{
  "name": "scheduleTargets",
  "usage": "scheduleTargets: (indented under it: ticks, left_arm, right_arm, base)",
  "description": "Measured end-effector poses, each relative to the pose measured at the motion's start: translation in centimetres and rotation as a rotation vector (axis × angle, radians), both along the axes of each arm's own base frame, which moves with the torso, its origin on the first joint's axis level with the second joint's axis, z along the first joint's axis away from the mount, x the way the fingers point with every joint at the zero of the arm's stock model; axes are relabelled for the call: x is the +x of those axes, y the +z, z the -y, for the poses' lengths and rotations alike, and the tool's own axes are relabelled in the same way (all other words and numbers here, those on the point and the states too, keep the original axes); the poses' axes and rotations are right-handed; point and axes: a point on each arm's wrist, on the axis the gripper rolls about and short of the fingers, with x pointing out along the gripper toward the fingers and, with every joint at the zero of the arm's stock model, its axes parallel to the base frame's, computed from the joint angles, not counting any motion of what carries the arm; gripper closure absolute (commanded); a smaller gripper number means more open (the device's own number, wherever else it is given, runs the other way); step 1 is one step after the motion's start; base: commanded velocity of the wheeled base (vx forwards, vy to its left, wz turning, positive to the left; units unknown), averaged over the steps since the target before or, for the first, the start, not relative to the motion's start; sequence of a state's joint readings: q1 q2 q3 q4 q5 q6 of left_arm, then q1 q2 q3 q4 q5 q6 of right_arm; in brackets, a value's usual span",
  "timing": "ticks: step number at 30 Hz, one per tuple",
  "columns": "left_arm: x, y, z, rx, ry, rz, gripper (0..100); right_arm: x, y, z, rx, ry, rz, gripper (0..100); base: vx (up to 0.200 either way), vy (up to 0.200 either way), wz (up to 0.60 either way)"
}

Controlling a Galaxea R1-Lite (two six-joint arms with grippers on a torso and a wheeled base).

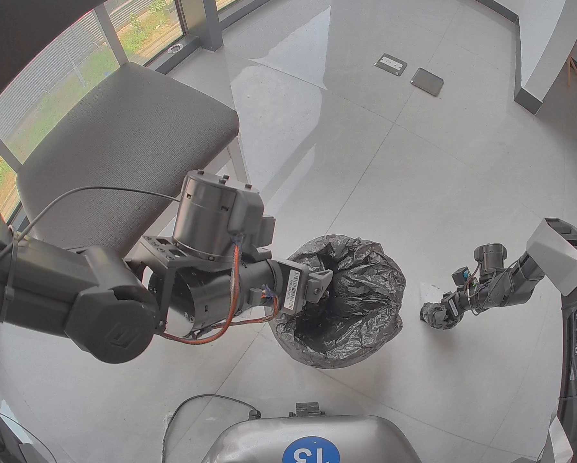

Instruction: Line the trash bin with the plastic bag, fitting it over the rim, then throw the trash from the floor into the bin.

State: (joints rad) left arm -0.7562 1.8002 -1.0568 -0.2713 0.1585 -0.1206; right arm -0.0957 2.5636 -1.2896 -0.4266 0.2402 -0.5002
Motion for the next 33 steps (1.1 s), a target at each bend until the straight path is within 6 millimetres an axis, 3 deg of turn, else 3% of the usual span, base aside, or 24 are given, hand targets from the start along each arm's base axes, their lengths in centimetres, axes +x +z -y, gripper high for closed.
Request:
scheduleTargets:
  ticks: [6,11,21,30,33]
  left_arm:
    - [-0.1,-0.4,0.3,0.005,0.001,-0.014,0]
    - [-0.1,-0.8,0.5,0.014,0.0,-0.022,0]
    - [-0.7,-1.8,0.2,0.045,0.008,-0.044,0]
    - [-2.1,-3.2,-1.4,0.097,0.014,-0.085,0]
    - [-2.5,-3.5,-2.0,0.108,0.019,-0.094,0]
  right_arm:
    - [-0.7,0.2,0.0,-0.001,0.001,-0.009,100]
    - [-1.6,2.5,0.1,-0.006,0.0,0.011,100]
    - [-4.7,10.3,-1.2,-0.016,0.023,0.124,100]
    - [-9.6,18.7,-5.7,-0.009,0.139,0.302,100]
    - [-11.5,21.1,-8.4,0.013,0.223,0.355,100]
  base:
    - [0.0,0.0,0.0]
    - [0.0,0.0,0.0]
    - [0.0,0.0,0.0]
    - [0.0,0.0,0.0]
    - [0.0,0.0,0.0]
